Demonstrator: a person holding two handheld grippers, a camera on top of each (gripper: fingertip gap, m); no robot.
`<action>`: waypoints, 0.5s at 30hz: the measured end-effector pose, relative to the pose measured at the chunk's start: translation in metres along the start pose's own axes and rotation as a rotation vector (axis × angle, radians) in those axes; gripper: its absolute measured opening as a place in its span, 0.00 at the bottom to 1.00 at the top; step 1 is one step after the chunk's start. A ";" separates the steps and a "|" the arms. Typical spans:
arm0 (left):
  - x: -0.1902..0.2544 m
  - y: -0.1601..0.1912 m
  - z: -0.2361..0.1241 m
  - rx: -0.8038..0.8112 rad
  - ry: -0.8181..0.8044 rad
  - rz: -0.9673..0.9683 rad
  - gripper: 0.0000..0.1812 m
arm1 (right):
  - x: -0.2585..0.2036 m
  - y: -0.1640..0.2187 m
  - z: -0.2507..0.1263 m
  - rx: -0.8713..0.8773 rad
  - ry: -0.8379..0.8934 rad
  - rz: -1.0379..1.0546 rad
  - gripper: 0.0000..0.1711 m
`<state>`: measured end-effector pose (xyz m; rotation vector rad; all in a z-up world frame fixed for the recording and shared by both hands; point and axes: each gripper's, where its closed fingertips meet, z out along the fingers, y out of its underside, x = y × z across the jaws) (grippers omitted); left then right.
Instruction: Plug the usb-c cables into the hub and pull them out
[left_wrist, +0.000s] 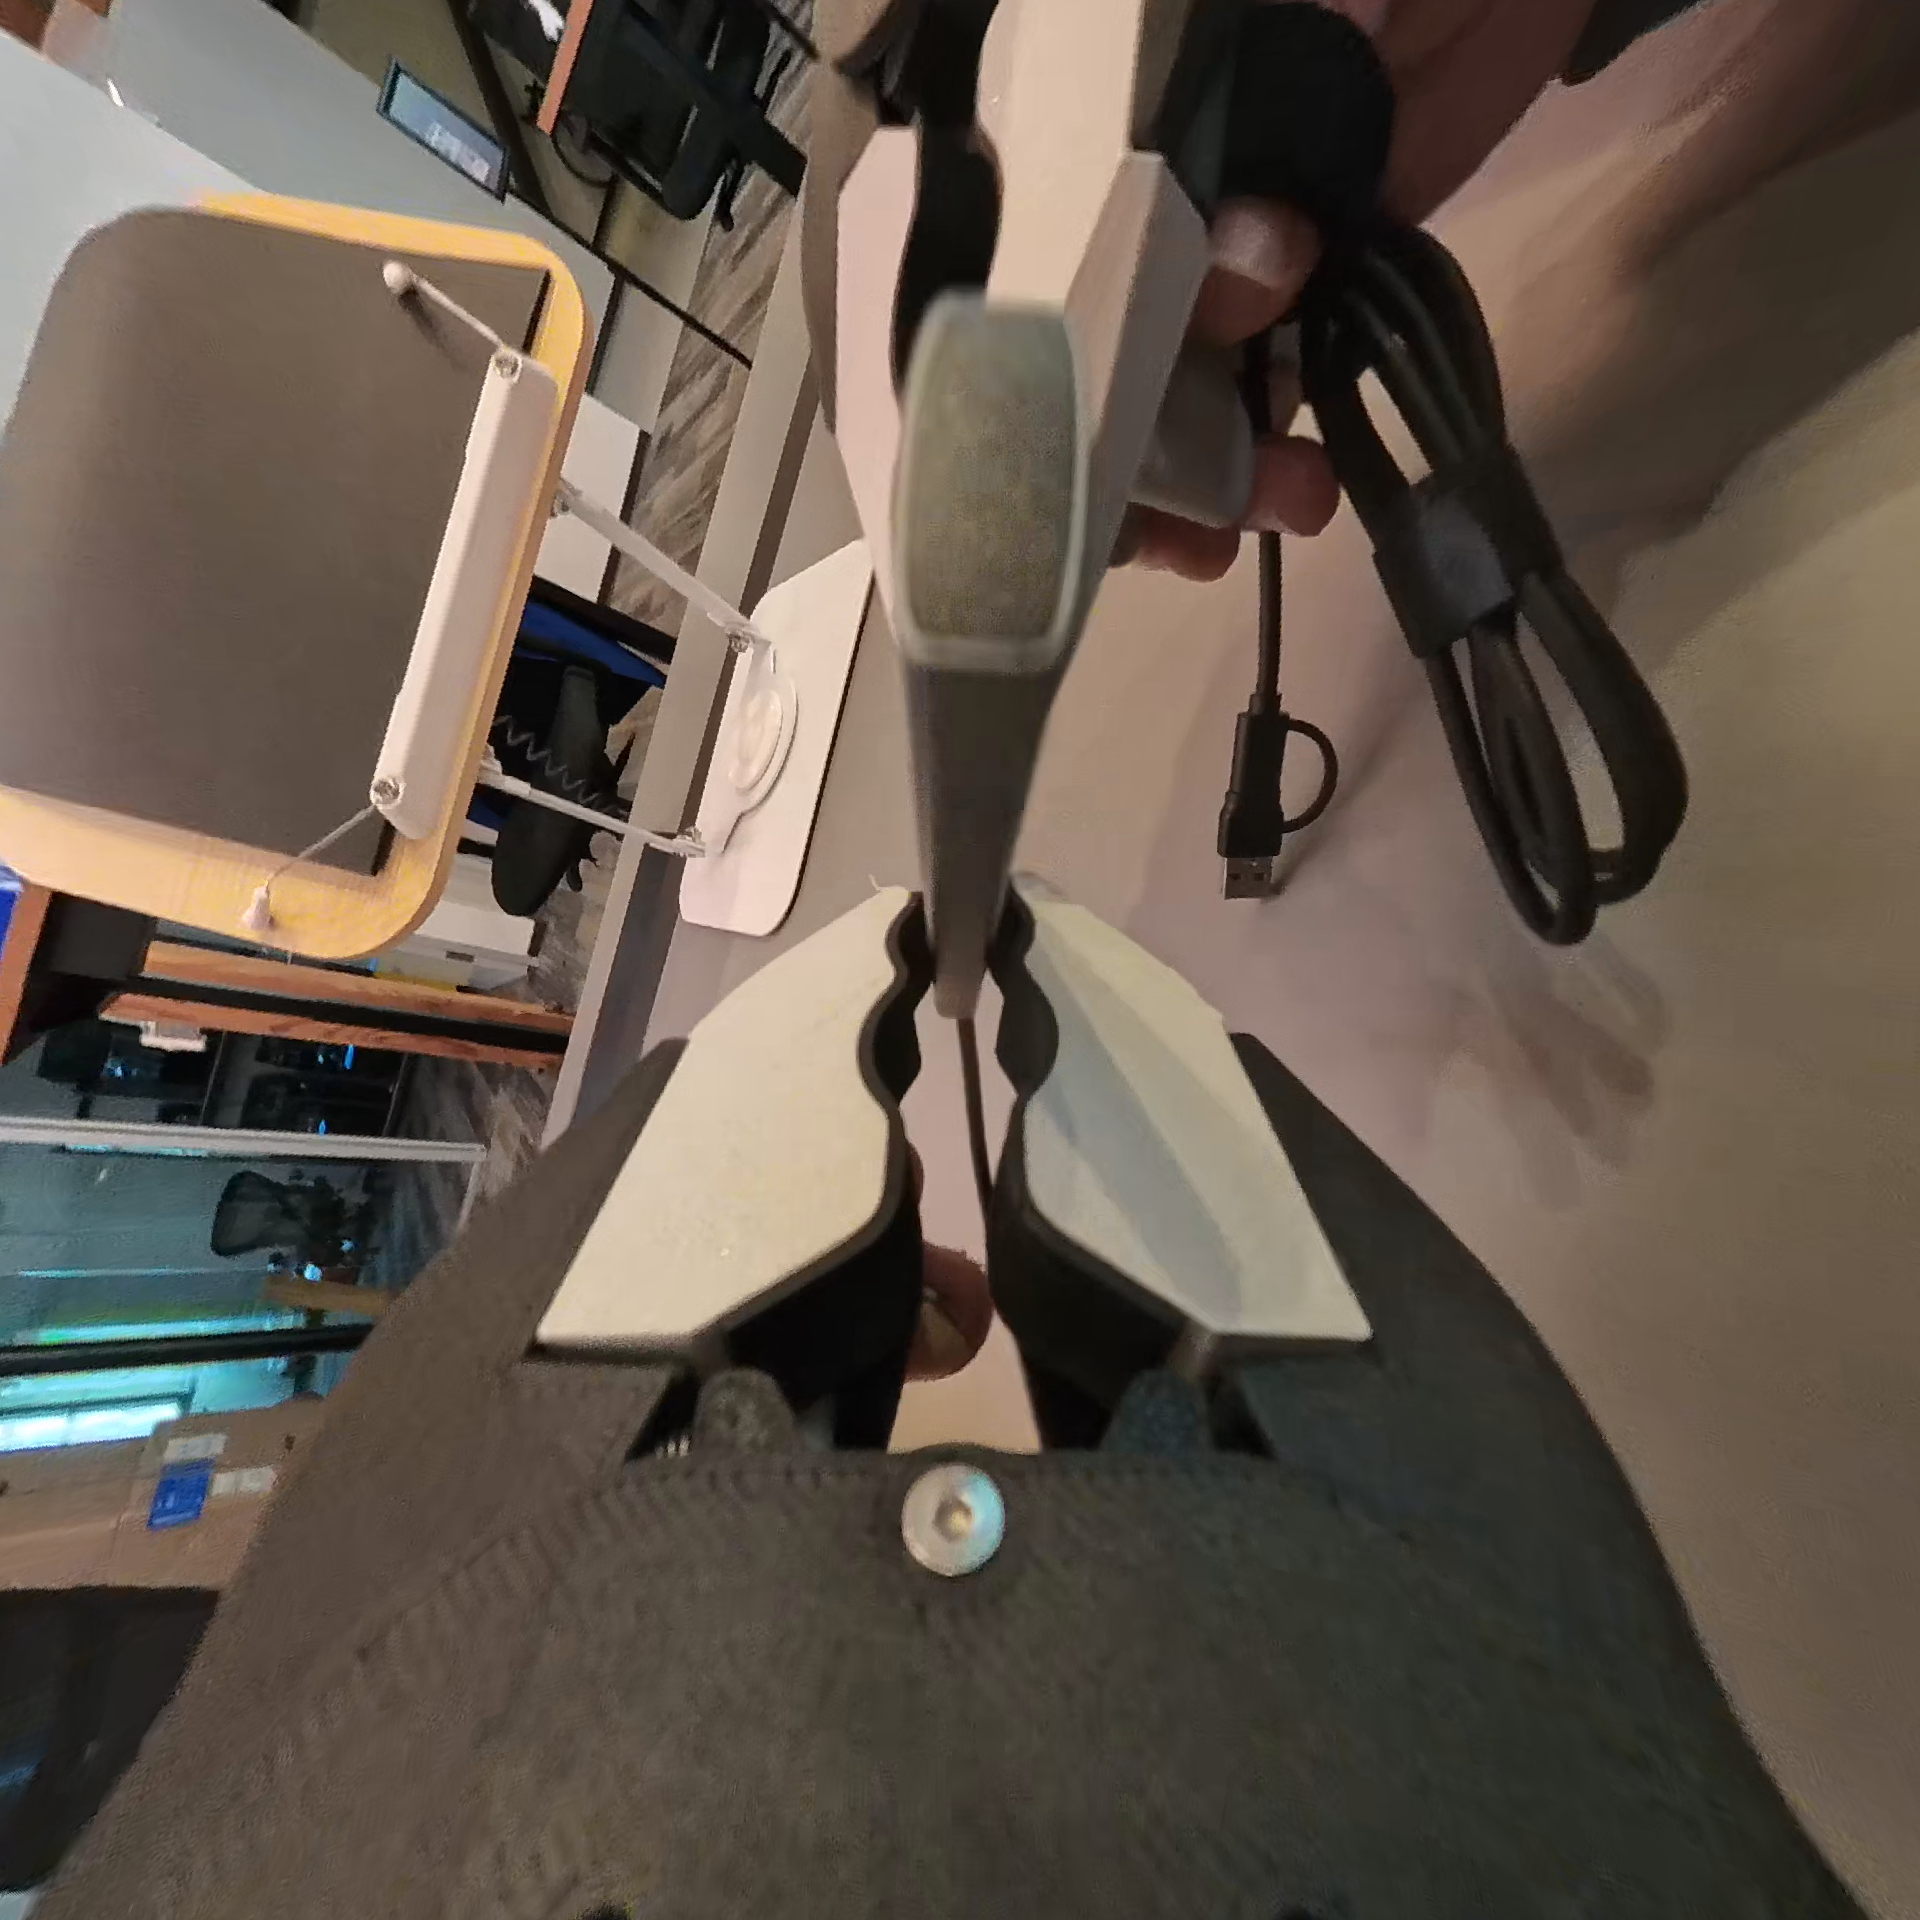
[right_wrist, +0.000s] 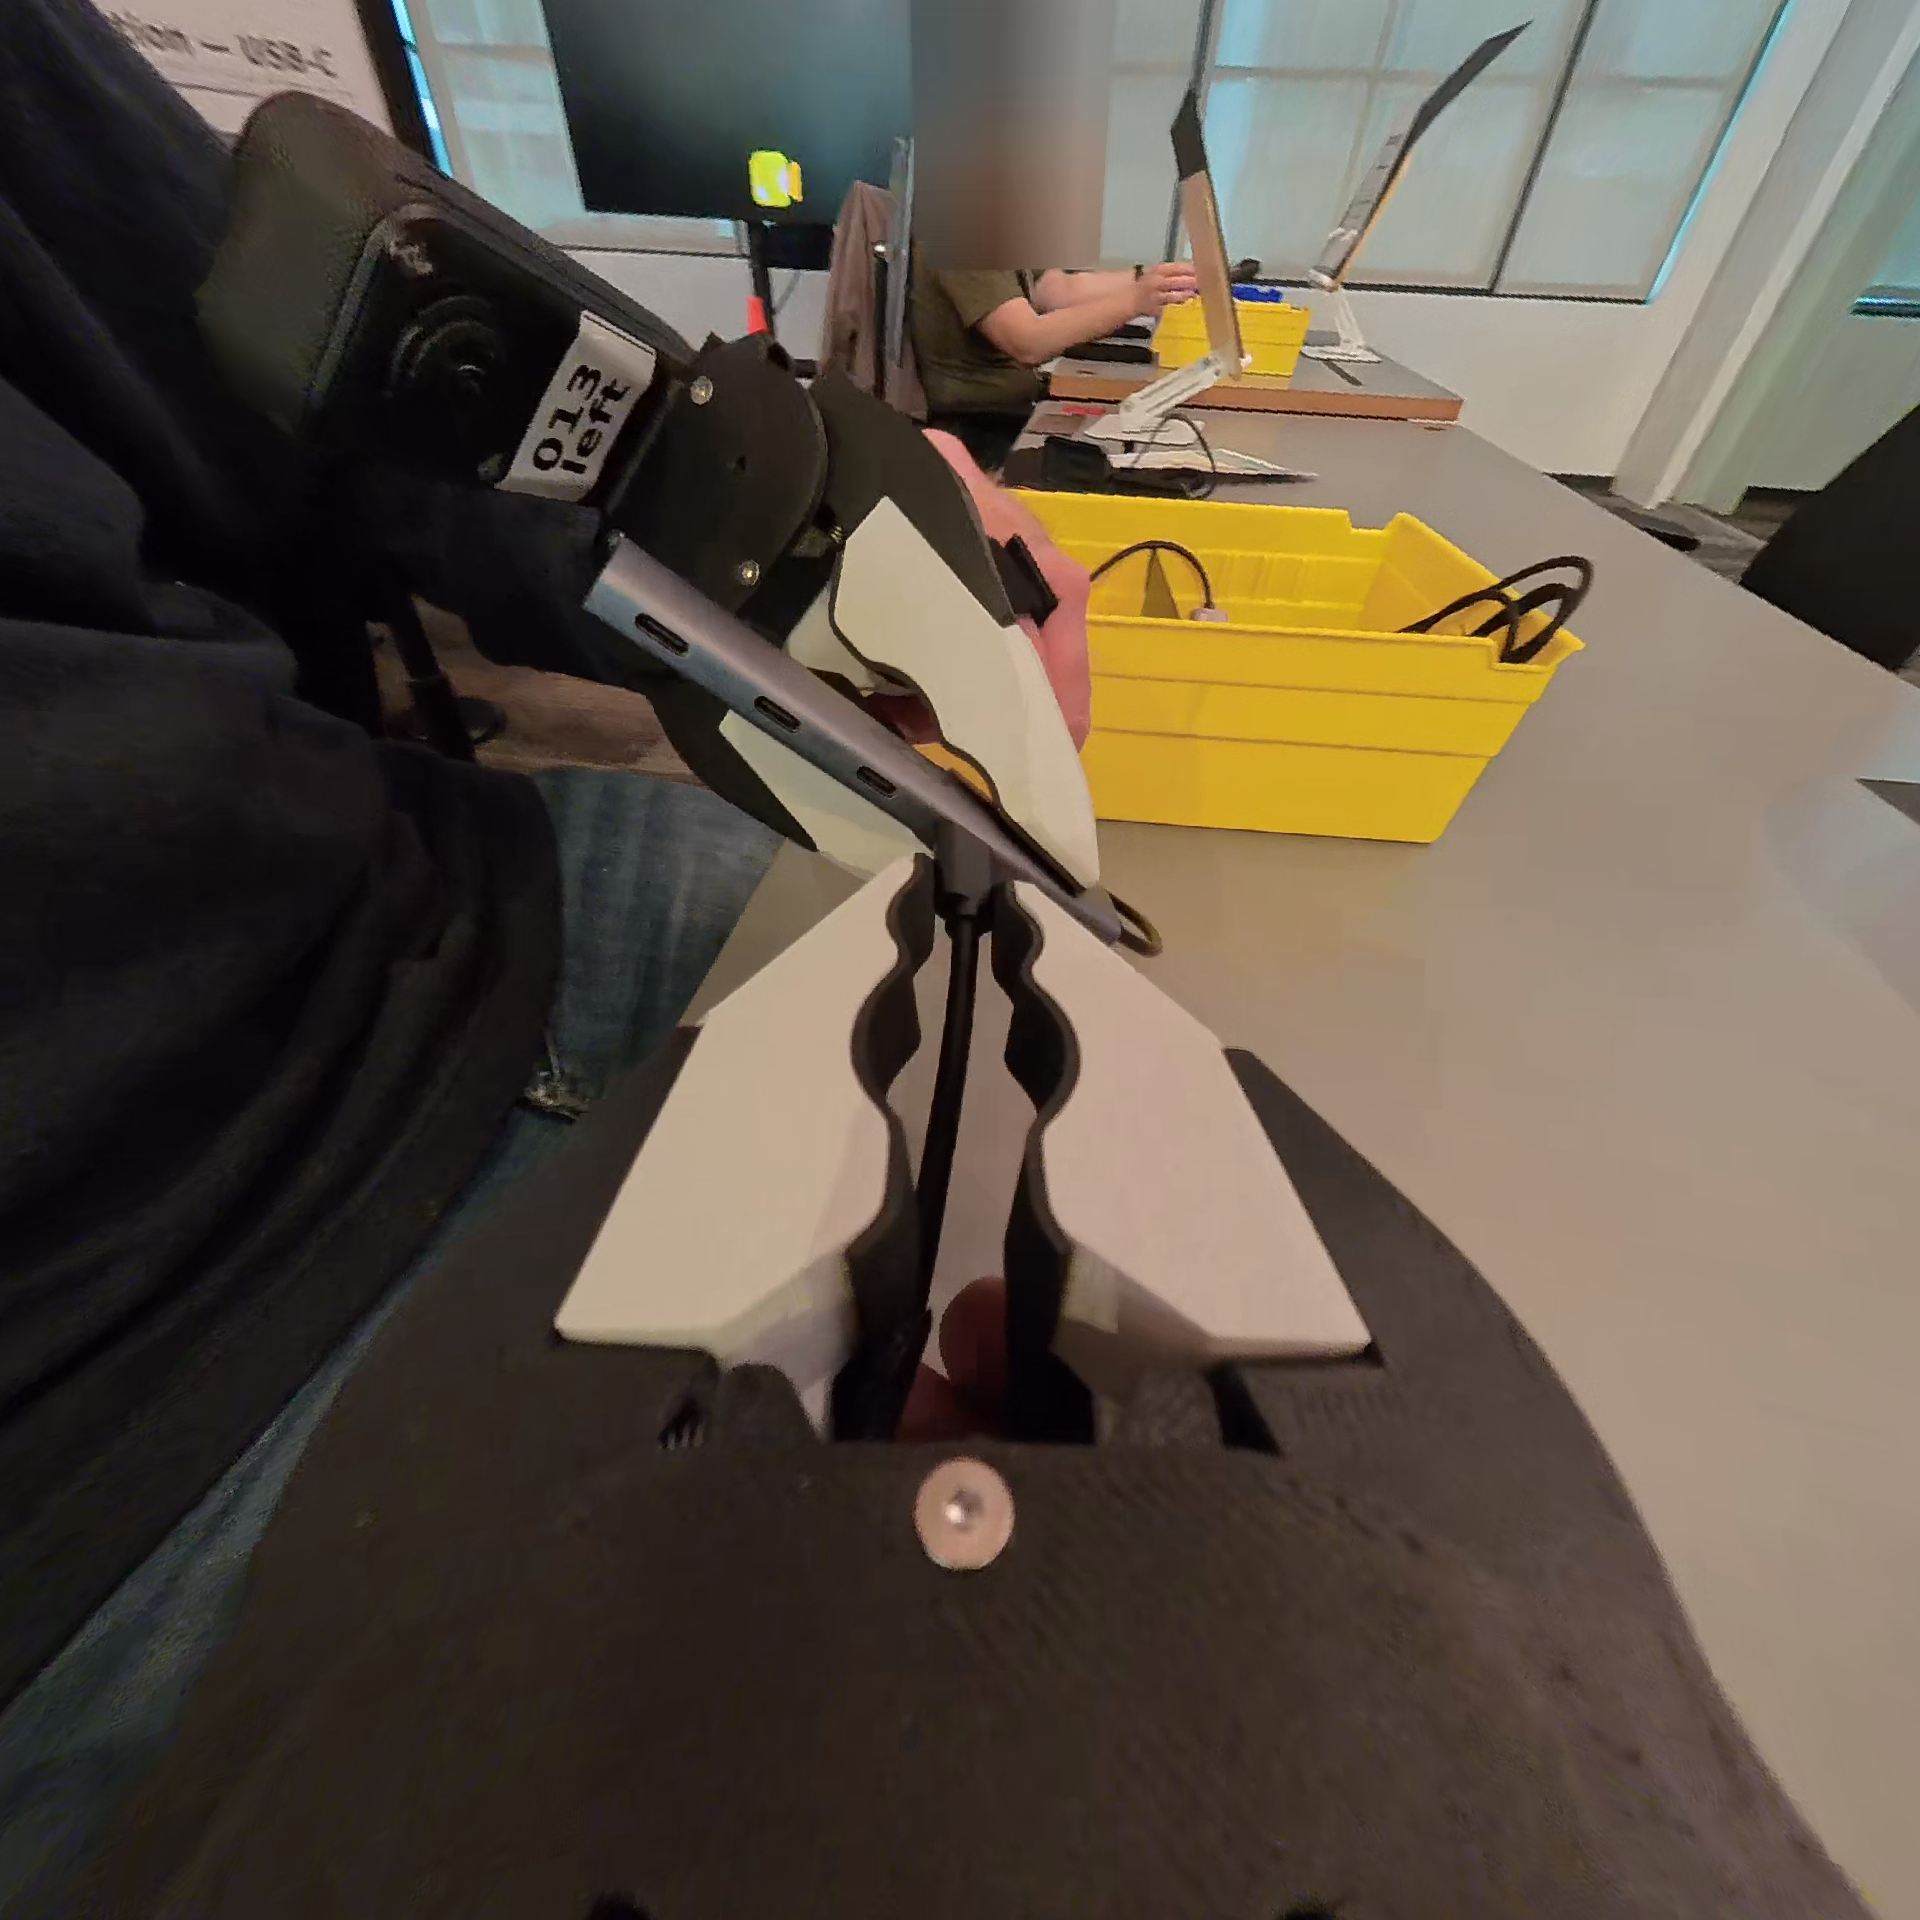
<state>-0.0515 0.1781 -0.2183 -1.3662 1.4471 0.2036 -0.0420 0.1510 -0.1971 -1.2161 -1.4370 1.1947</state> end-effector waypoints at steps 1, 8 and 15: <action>0.001 -0.002 -0.001 0.007 0.007 0.022 0.06 | -0.002 0.000 -0.002 0.006 -0.020 0.009 0.05; -0.009 -0.017 -0.010 0.080 -0.042 0.051 0.13 | -0.003 -0.009 -0.004 0.097 -0.079 0.097 0.05; -0.001 -0.030 -0.015 0.114 -0.081 0.122 0.06 | -0.006 -0.006 0.000 0.092 -0.086 0.109 0.05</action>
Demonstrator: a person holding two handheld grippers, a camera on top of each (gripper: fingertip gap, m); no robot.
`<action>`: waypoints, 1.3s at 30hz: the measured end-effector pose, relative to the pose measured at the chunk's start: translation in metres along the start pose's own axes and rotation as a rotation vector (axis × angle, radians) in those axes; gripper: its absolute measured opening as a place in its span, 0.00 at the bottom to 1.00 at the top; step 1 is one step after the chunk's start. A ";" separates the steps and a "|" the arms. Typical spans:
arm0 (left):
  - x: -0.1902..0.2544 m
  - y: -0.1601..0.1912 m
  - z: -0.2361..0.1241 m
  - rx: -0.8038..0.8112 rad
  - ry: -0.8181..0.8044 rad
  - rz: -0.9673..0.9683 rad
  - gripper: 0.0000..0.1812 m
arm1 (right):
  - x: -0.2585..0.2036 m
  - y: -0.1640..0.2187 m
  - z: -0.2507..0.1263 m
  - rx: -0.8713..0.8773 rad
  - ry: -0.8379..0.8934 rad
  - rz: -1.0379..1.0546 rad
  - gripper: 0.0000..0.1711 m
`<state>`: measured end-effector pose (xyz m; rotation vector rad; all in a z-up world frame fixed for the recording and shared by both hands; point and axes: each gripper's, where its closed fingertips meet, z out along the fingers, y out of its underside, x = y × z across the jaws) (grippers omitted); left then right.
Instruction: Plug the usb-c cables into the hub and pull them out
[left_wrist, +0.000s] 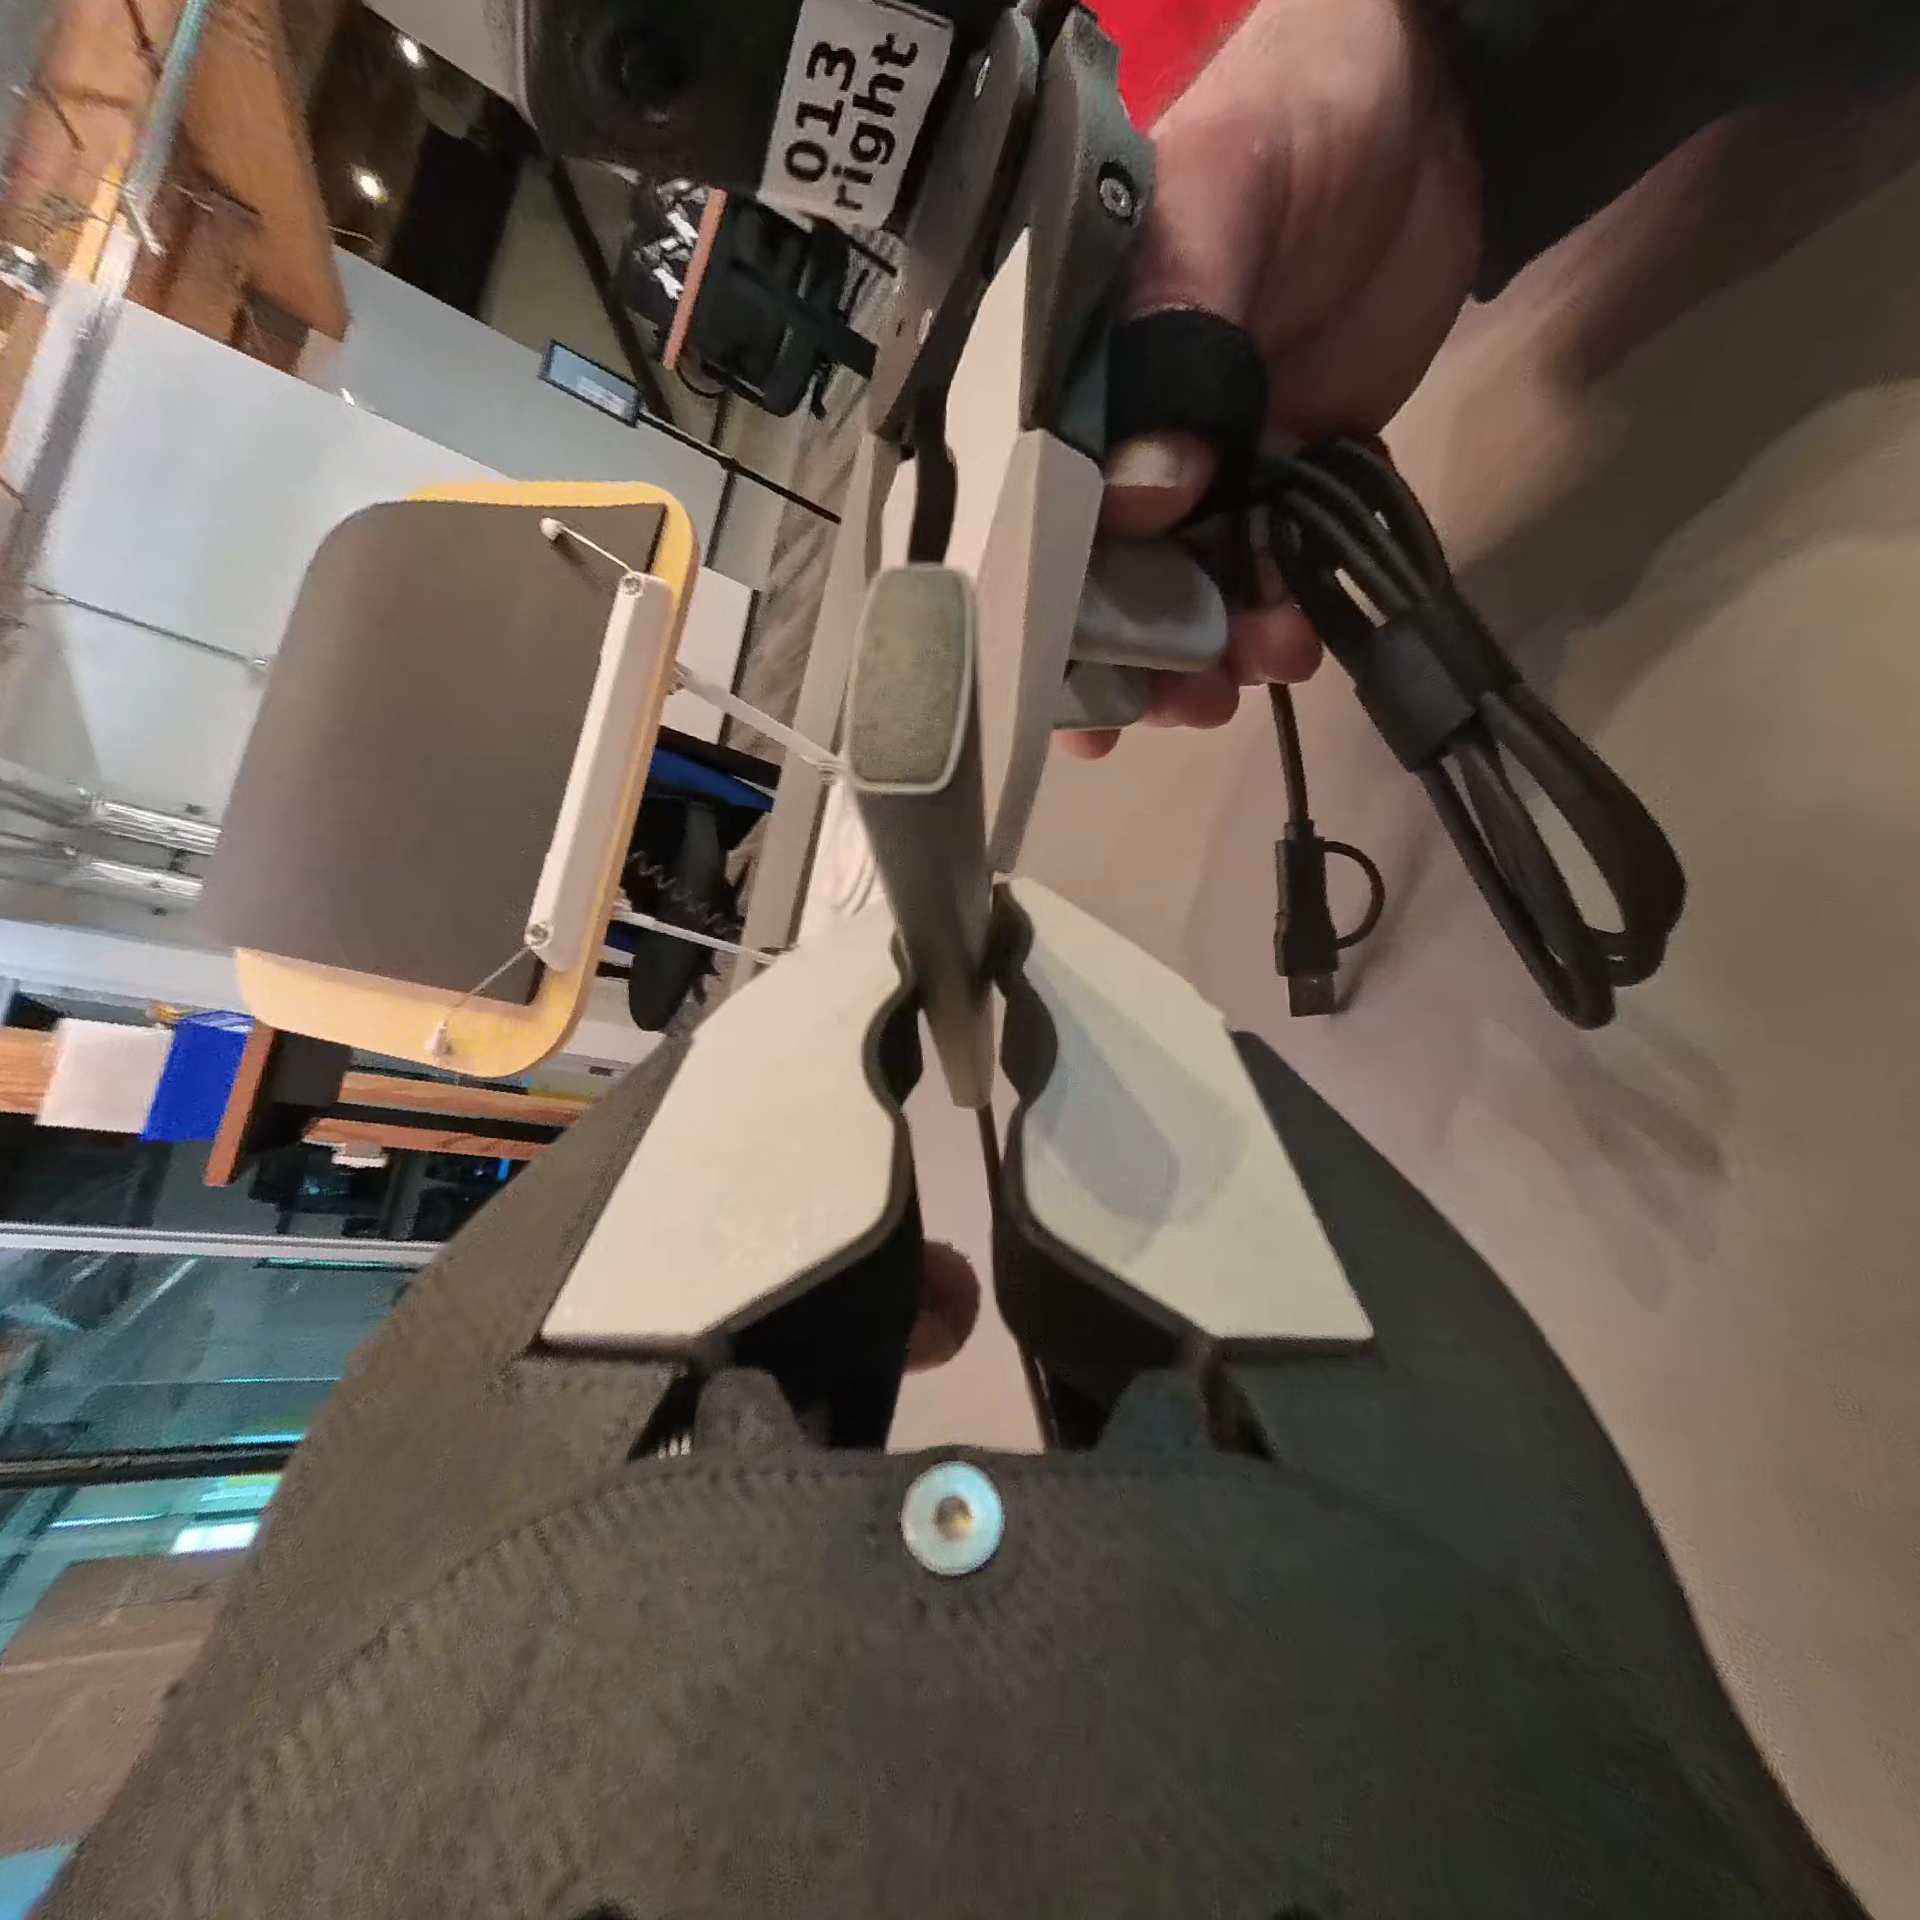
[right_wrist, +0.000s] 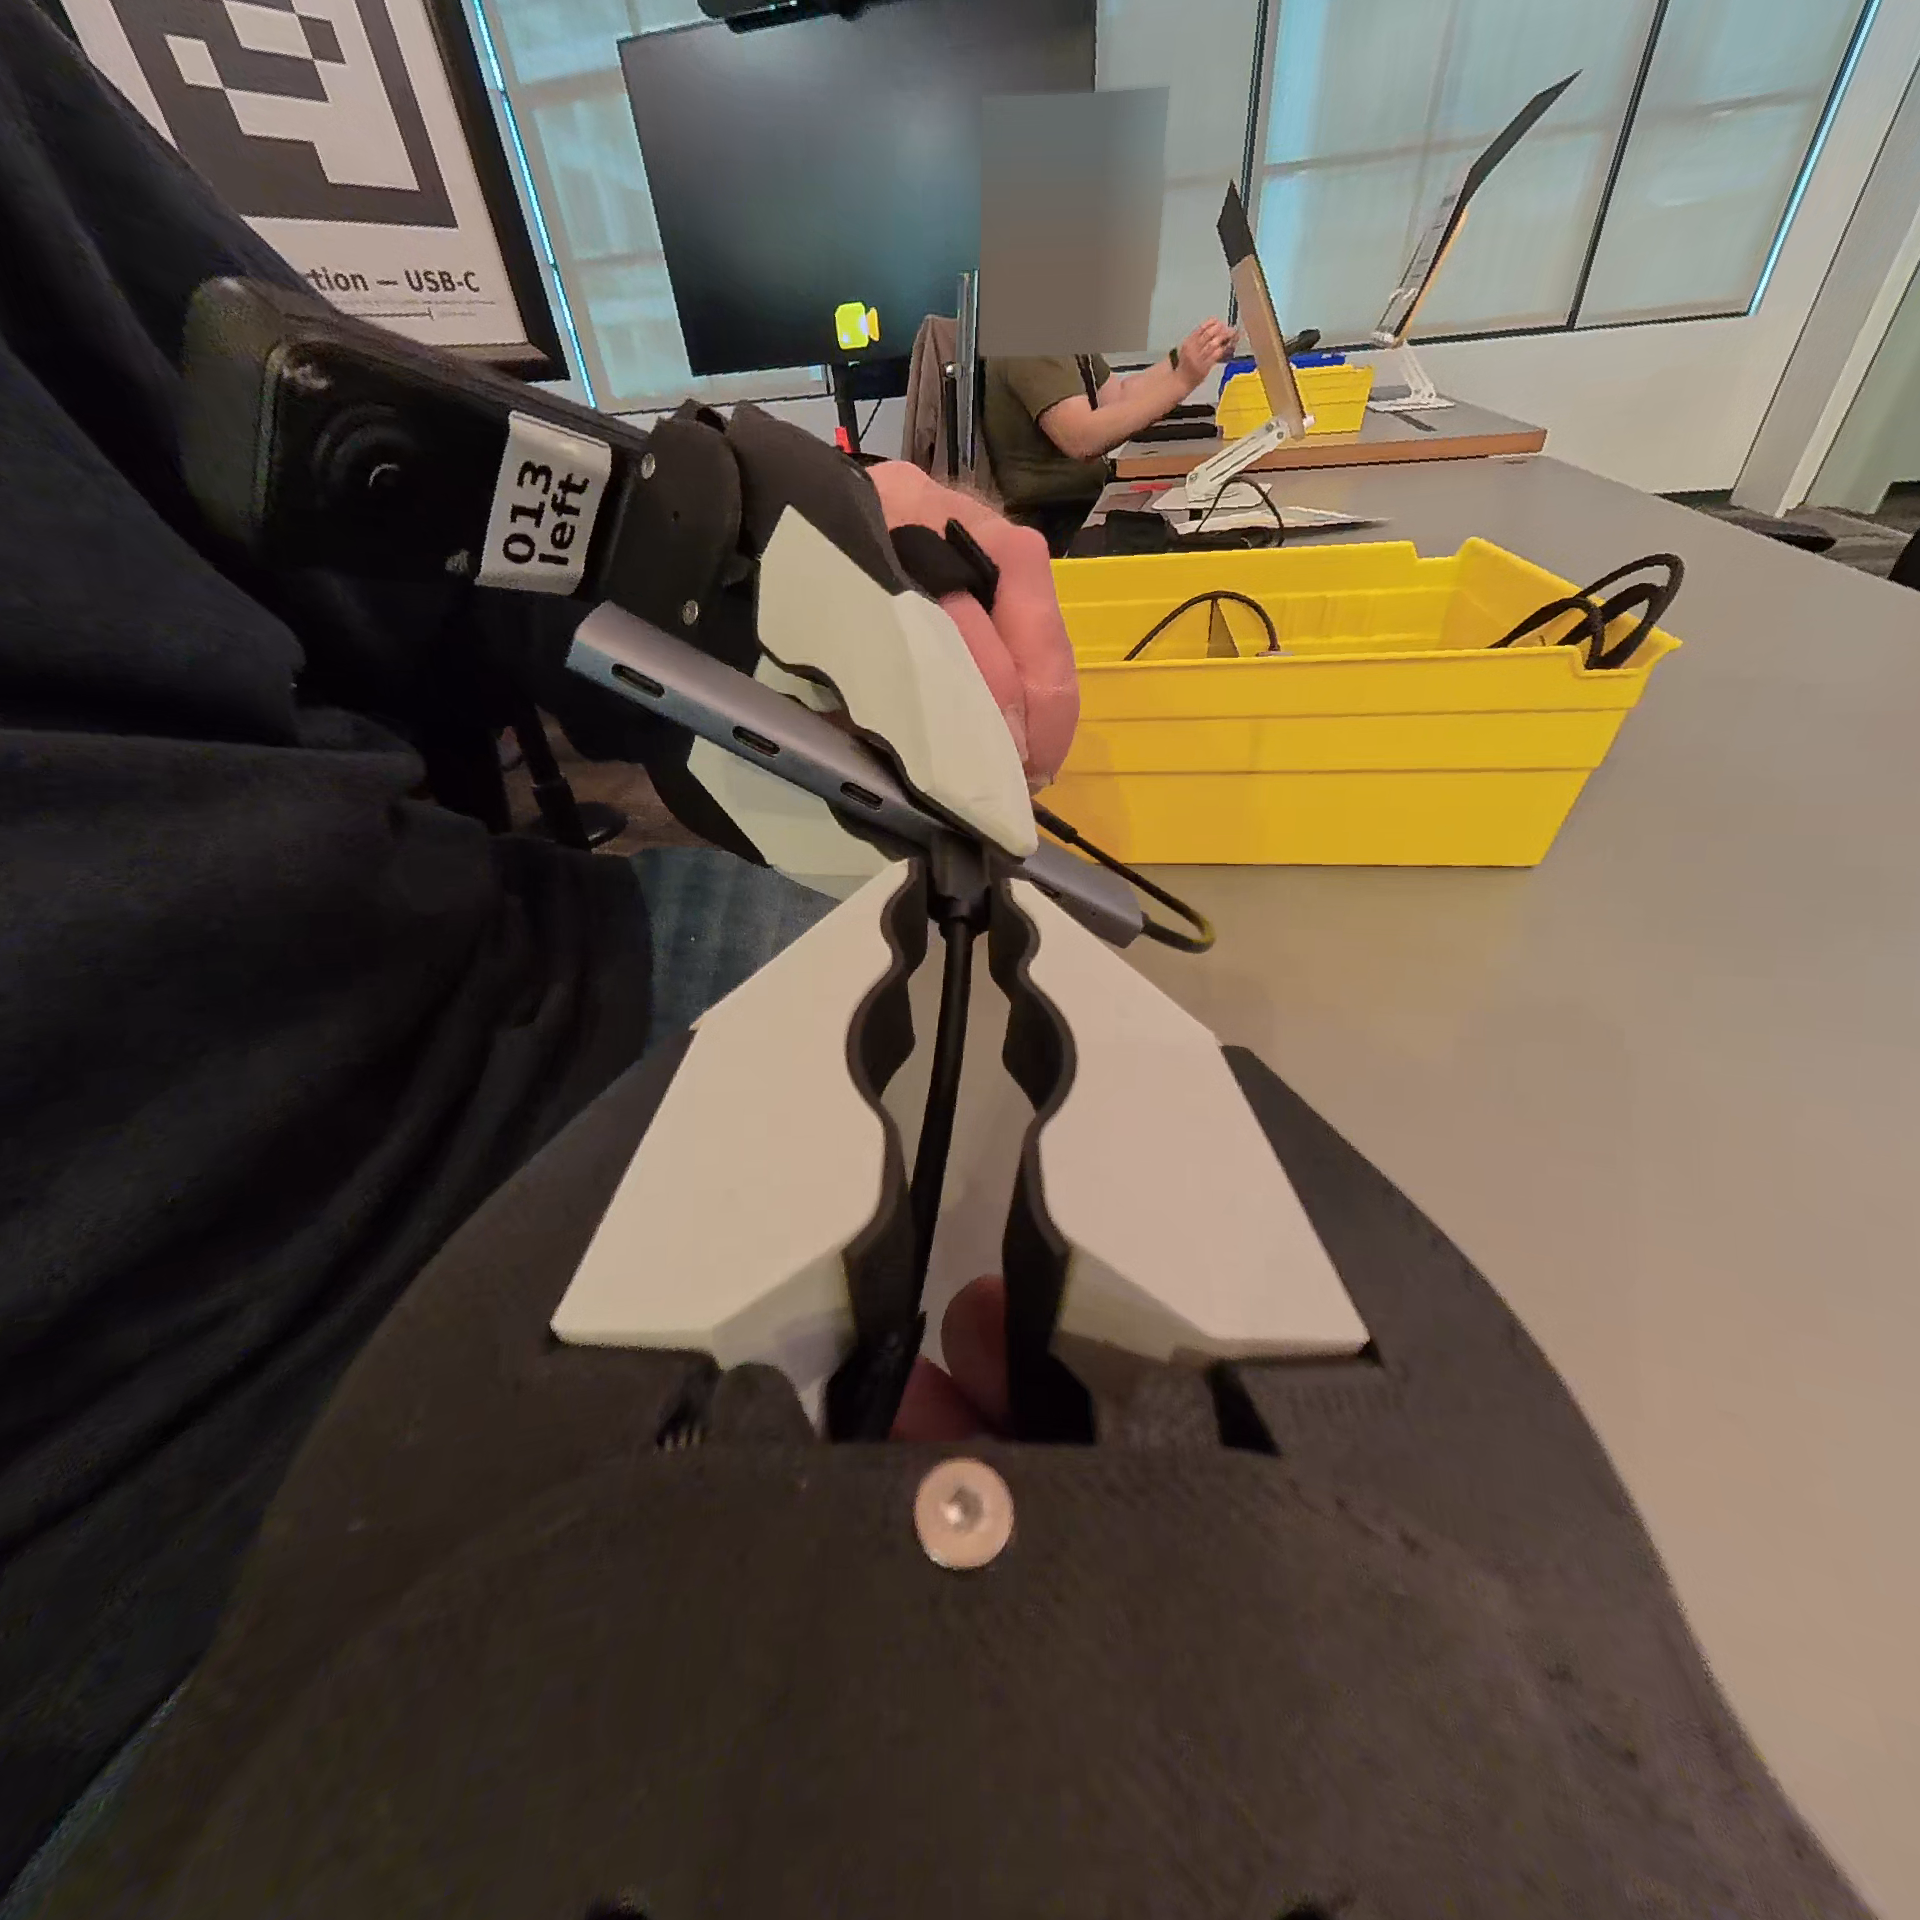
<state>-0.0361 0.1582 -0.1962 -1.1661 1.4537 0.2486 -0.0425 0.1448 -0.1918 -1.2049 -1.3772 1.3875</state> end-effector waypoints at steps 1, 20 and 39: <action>0.001 0.000 0.000 0.002 0.011 -0.019 0.06 | -0.001 0.000 0.000 0.000 -0.001 -0.003 0.05; 0.008 0.008 -0.002 0.031 0.183 -0.188 0.06 | 0.001 0.005 0.004 0.042 -0.013 0.063 0.05; 0.002 0.017 0.003 -0.085 0.021 -0.004 0.06 | 0.021 0.011 0.004 -0.102 0.211 0.028 0.05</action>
